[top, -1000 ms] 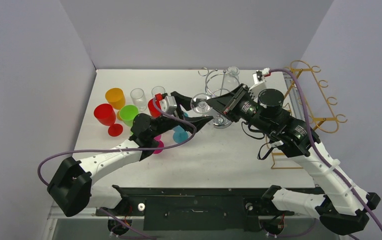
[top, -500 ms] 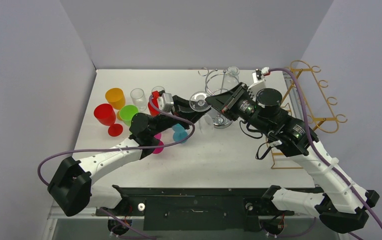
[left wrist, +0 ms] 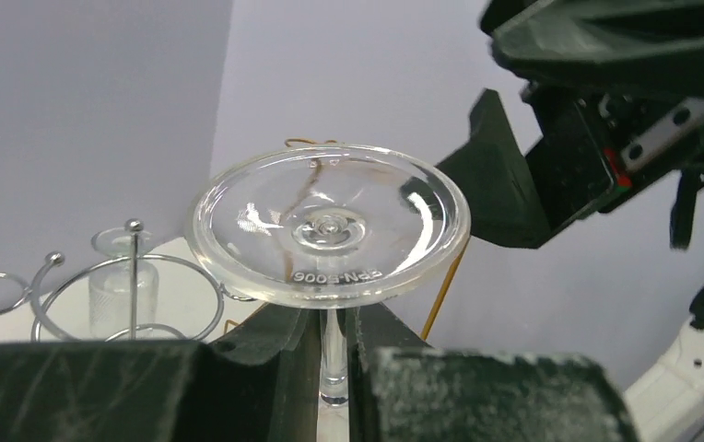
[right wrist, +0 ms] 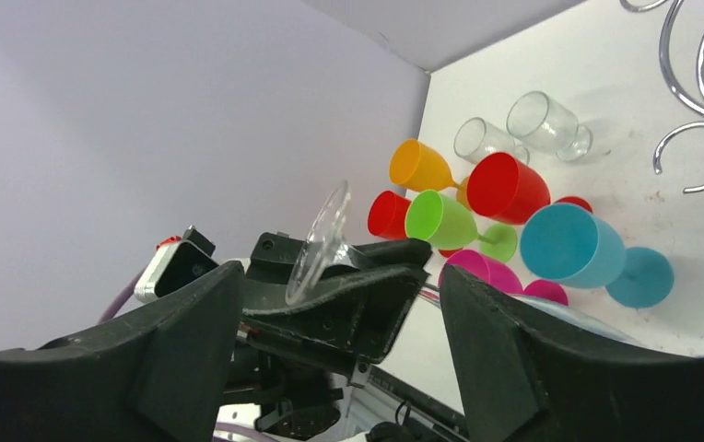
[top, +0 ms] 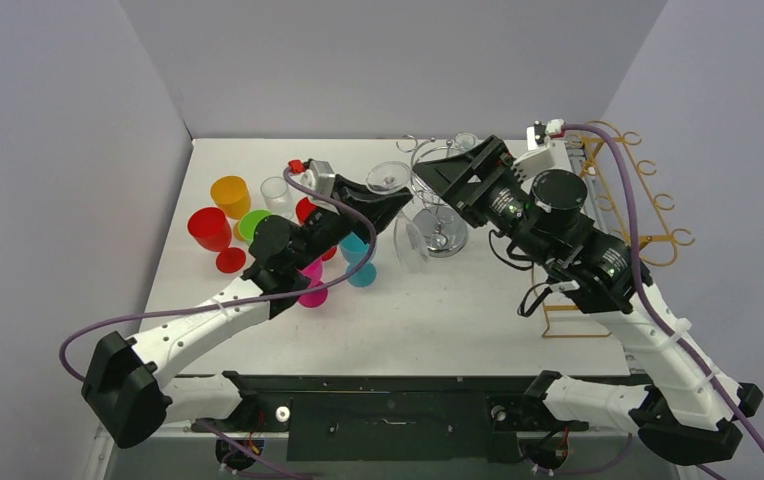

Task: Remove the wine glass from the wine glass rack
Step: Place the wine glass at the center of the board.

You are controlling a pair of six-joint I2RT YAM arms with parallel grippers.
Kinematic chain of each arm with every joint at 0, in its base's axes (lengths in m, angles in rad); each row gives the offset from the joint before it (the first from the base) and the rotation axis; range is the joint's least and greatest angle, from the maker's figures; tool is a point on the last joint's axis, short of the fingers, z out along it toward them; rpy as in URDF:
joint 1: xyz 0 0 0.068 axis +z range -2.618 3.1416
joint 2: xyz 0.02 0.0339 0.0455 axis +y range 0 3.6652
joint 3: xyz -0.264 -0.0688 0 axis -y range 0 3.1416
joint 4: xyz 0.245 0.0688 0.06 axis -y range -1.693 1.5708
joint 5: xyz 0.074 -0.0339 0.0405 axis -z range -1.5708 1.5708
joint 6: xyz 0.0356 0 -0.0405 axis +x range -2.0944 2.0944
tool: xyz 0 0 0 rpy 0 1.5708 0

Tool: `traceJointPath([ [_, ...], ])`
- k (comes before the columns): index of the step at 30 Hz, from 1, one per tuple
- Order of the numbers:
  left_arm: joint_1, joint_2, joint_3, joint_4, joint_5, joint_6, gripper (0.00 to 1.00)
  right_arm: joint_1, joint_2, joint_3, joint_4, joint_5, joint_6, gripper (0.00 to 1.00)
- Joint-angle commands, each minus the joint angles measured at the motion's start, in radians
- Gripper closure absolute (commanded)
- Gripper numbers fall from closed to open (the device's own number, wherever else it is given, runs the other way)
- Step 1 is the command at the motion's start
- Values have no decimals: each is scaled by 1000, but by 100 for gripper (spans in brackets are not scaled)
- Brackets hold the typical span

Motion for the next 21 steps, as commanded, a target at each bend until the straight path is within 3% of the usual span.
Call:
traceJointPath([
  [1,13,-79,102,-138,-228,-133,100,4,-37,40,17,79,-96,26],
  [6,100,-109,207,-374,-331,-369,100,5,-86,-24,15,70,-164,26],
  [11,239,-121,270,-489,-302,-663,100,17,-130,-138,88,39,-157,29],
  [21,294,-134,313,-587,-321,-915,100,172,-98,-242,236,127,-142,38],
])
